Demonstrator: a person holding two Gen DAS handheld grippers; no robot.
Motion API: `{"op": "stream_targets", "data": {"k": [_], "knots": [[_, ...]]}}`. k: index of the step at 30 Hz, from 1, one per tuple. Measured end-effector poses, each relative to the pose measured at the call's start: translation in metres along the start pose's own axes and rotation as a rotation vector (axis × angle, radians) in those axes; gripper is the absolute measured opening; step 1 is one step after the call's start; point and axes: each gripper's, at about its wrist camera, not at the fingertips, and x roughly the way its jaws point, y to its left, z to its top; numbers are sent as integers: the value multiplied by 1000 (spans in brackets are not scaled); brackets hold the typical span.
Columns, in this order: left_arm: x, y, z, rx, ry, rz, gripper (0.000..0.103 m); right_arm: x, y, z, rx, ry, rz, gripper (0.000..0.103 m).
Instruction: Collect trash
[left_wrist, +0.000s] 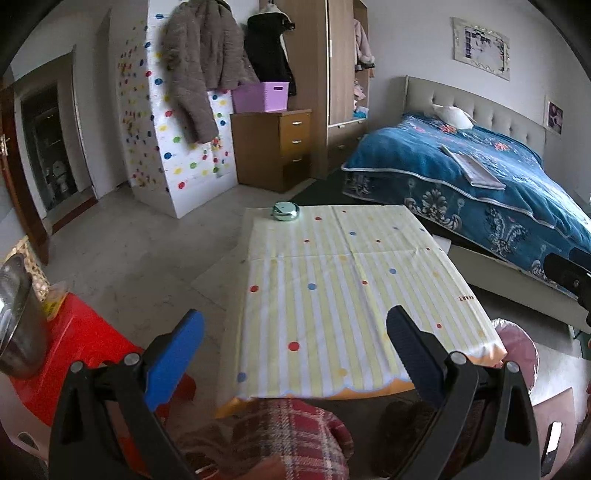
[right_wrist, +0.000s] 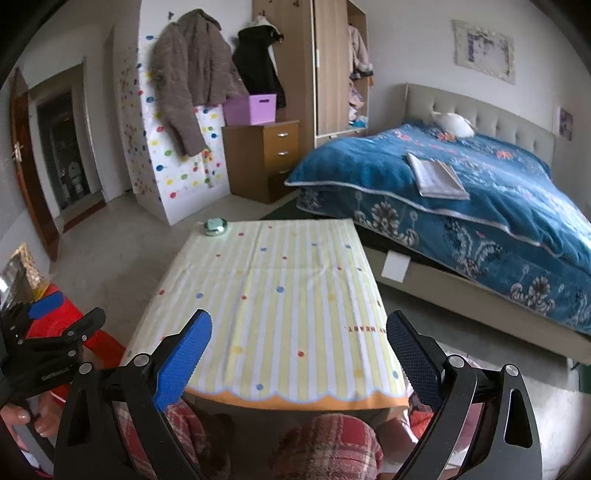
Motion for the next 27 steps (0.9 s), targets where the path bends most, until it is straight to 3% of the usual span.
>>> {"op": "stream_targets", "data": {"k": [14,27], "knots": [[2,-1,2,10,2,-7,96,2,10,12,-2,5,1,94],[6,-3,0,10,12,-4,96,4,-5,2,12,23,2,94]]}}
